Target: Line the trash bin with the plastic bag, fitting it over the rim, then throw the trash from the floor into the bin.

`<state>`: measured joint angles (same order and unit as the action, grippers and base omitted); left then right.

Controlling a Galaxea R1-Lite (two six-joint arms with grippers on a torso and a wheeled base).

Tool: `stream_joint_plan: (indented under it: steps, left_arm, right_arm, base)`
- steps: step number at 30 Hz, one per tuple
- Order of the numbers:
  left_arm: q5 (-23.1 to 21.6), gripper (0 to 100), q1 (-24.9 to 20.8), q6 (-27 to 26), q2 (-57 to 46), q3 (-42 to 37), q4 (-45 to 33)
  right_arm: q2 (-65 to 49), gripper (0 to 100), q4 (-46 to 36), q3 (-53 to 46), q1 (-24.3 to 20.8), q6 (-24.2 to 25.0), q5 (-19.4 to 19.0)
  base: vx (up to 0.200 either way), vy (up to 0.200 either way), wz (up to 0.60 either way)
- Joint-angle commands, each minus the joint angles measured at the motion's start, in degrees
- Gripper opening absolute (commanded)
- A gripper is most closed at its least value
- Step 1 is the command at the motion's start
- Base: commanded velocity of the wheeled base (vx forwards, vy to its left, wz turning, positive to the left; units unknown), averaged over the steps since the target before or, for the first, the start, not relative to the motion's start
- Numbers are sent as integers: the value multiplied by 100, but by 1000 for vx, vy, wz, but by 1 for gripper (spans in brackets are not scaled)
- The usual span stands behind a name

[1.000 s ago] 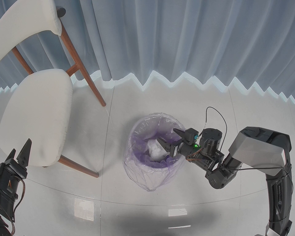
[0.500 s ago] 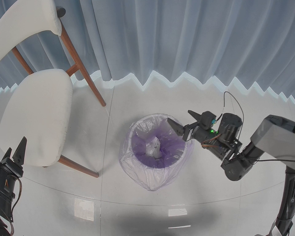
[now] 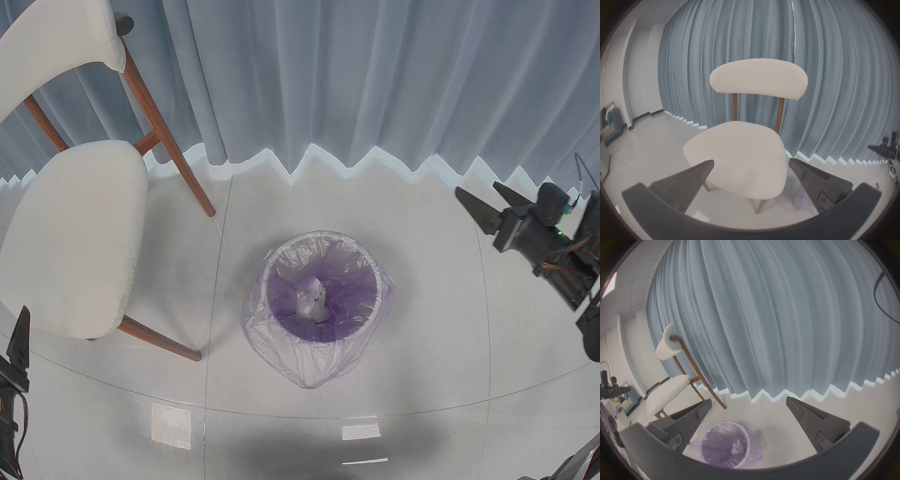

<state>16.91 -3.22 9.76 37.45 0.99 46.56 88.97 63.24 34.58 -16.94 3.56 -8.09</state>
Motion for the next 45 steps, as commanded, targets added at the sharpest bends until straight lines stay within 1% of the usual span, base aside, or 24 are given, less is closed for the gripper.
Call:
stream_joint_plan:
  steps: [1,2,5,7,8,9,13,18,19,20,21,22,23,24,28,29,30,32,35,38,41,42,44,45]
  left_arm:
    - [-285,100,76,-590,-3367,-99,-2924]
    - [-311,100,172,-581,-3499,-99,-3214]
    - [-443,100,278,-581,-3587,-99,-3399]
    - [-812,100,313,-599,-3745,-99,-4067]
    - [-812,100,313,-599,-3745,-99,-4067]
    - [-970,100,313,-616,-3745,-99,-4207]
    - [-1207,100,313,-616,-3745,-99,-4322]
    - [-1427,100,313,-757,-3745,-99,-4330]
    - [-1427,100,313,-774,-3745,-99,-4330]
    - [-1462,100,313,-889,-3745,-99,-4339]
    - [-1489,100,313,-924,-3745,-99,-4339]
    - [-1524,100,313,-933,-3745,-99,-4339]
    - [-1533,100,313,-950,-3745,-99,-4339]
    - [-1533,100,313,-985,-3745,-99,-4339]
    - [-1603,100,313,-1108,-3745,-99,-4348]
    - [-1629,100,313,-1126,-3745,-99,-4348]
    - [-1647,100,313,-1126,-3745,-99,-4348]
    - [-1937,100,313,-1135,-3745,-99,-4348]
    - [-2218,100,313,-1126,-3745,-99,-4348]
    - [-2174,100,313,-1082,-3745,-99,-4348]
    - [-1805,100,313,-1100,-3745,-99,-4348]
    - [-1287,100,313,-1038,-3745,-99,-4357]
    - [-583,100,313,-774,-3745,-99,-4383]
    - [-583,100,313,-774,-3745,-99,-4383]
  right_arm:
    - [-3992,100,-2598,-1156,1035,13,18]
    - [-4414,100,-2870,-1358,1114,4,18]
    - [-5012,100,-3125,-1709,1176,-40,18]
    - [-5654,100,-3371,-2175,1237,-75,115]
    - [-5654,100,-3371,-2175,1237,-75,115]
    - [-6111,100,-3635,-2457,1317,-110,221]
    - [-7033,100,-4452,-2843,1361,-101,361]
    - [-8405,100,-5788,-3283,1361,-189,405]
    - [-8422,100,-5780,-3309,1369,-215,405]
    - [-8738,100,-6034,-3458,1624,-224,458]
    - [-8888,100,-6105,-3423,1765,-110,555]
    - [-8897,100,-6175,-3388,1730,40,748]
    - [-8897,100,-6201,-3388,1694,66,994]
    - [-8888,100,-6193,-3406,1703,4,1126]
    - [-8897,100,-6210,-3423,1694,-163,1029]
    - [-8888,100,-6289,-3458,1694,-268,827]
    - [-8888,100,-6307,-3458,1694,-356,722]
    - [-8888,100,-6307,-3458,1694,-435,616]
    - [-8888,100,-6298,-3458,1694,-391,686]
    - [-8888,100,-6307,-3458,1694,-338,766]
    - [-8888,100,-6307,-3458,1694,-347,766]
    - [-8888,100,-6307,-3458,1694,-347,766]
    - [-8888,100,-6307,-3458,1694,-338,774]
    - [-8888,100,-6307,-3458,1694,-338,774]
  base:
    - [0,0,0]
    - [0,0,0]
    - [0,0,0]
    - [0,0,0]
    - [0,0,0]
    - [0,0,0]
    - [0,0,0]
    - [0,0,0]
    - [0,0,0]
    - [0,0,0]
    - [0,0,0]
    - [0,0,0]
    - [0,0,0]
    - [0,0,0]
    - [0,0,0]
    - [0,0,0]
    - [0,0,0]
    - [0,0,0]
    - [0,0,0]
    - [0,0,0]
    - [0,0,0]
    - [0,0,0]
    - [0,0,0]
    - [0,0,0]
